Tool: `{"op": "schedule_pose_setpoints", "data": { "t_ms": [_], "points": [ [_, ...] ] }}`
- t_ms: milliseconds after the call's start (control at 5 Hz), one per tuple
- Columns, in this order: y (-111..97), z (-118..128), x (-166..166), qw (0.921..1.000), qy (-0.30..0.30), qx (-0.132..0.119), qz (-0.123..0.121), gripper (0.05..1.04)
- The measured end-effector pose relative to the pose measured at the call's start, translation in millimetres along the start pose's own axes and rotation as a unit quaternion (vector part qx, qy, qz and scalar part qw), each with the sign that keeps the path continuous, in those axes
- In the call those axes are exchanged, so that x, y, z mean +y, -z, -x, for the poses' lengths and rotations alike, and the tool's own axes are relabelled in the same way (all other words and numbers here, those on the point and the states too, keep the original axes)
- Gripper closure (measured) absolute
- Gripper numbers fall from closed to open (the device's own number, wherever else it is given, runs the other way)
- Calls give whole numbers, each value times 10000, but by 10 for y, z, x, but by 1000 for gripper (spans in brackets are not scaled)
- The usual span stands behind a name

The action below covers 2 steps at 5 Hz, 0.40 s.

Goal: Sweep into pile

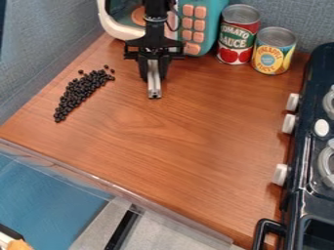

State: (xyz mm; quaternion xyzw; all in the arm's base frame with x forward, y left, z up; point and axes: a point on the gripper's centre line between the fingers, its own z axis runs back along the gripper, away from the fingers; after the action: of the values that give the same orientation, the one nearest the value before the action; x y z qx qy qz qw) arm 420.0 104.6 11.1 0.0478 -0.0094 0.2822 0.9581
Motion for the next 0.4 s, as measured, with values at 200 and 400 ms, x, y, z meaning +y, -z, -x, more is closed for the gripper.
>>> {"op": "schedule_pose_setpoints", "data": {
  "t_ms": [200, 400],
  "points": [
    [15, -34, 29, 10000, -94, -3, 0, 689],
    [16, -76, 61, 9998, -182, -43, -23, 689]
  ]
}}
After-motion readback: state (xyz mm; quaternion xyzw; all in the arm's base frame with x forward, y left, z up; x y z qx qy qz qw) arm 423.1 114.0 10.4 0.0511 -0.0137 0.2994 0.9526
